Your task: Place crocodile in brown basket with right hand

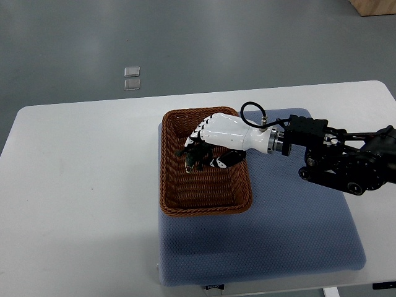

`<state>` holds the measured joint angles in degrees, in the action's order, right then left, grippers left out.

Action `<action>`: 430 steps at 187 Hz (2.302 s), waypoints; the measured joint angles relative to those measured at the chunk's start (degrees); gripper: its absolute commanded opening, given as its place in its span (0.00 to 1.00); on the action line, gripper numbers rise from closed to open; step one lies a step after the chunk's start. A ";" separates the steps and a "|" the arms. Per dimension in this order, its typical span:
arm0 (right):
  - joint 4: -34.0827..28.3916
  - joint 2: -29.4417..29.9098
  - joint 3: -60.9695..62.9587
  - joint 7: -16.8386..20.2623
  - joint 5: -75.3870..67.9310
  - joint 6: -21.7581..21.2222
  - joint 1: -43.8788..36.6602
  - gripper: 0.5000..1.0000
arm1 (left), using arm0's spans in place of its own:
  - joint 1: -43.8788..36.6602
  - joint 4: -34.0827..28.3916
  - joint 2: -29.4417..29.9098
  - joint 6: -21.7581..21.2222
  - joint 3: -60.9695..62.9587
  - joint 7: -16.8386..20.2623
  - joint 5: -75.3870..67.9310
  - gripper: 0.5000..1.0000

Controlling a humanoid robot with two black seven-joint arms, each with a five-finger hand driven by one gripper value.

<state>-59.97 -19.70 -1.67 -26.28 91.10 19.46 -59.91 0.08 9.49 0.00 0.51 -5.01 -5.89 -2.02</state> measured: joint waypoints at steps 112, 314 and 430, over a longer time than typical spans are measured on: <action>1.30 -0.42 4.93 0.23 -0.97 -0.71 1.04 0.79 | 0.01 0.00 0.00 0.00 0.00 0.00 0.00 1.00; 24.66 4.80 67.94 9.40 -25.93 -33.44 18.10 0.81 | 0.00 0.00 0.00 0.00 0.00 0.00 0.00 1.00; 29.03 6.77 67.87 12.62 -40.29 -31.96 20.34 0.86 | 0.00 0.00 0.00 0.00 0.00 0.00 0.00 1.00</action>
<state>-30.94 -12.92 66.20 -13.66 50.81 -12.50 -39.57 0.09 9.49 0.00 0.51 -5.01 -5.89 -2.02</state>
